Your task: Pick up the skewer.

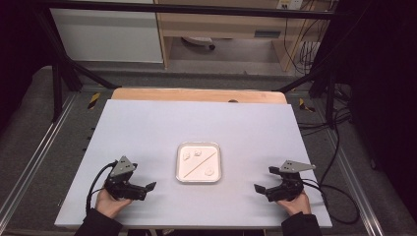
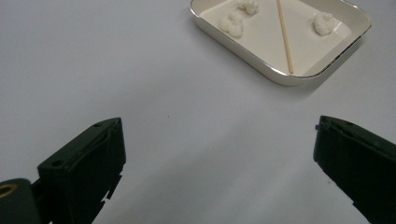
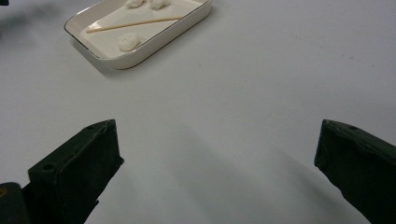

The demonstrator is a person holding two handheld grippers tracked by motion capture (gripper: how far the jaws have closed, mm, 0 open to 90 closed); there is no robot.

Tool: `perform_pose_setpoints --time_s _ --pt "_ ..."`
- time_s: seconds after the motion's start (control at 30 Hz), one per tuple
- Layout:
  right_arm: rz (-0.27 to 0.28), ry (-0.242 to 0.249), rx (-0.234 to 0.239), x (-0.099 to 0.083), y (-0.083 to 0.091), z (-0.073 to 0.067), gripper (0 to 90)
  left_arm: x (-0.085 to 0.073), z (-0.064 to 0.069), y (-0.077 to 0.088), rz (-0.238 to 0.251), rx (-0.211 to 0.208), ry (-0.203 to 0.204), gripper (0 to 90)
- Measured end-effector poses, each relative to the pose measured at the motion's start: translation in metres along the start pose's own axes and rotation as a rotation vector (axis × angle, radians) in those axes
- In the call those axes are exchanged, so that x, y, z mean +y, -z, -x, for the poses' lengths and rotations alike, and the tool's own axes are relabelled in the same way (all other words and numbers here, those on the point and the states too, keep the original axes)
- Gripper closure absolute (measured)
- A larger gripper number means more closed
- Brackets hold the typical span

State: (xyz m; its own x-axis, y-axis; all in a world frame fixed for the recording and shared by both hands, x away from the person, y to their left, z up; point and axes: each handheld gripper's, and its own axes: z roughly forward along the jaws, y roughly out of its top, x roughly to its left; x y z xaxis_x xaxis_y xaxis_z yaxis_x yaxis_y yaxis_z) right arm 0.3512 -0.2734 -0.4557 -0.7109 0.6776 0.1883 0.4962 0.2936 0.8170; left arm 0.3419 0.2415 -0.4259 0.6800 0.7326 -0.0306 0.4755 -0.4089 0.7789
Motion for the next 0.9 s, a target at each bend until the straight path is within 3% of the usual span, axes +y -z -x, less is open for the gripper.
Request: perform_pose_setpoints --time_s 0.37,0.9 --pt "-0.007 0.006 -0.003 0.0 -0.001 0.0 0.8 0.022 0.011 -0.01 0.013 -0.014 -0.009 2.8" --pt "-0.008 0.008 -0.002 -0.001 -0.001 0.0 0.8 0.054 0.04 -0.047 -0.05 -0.044 -0.061 5.1"
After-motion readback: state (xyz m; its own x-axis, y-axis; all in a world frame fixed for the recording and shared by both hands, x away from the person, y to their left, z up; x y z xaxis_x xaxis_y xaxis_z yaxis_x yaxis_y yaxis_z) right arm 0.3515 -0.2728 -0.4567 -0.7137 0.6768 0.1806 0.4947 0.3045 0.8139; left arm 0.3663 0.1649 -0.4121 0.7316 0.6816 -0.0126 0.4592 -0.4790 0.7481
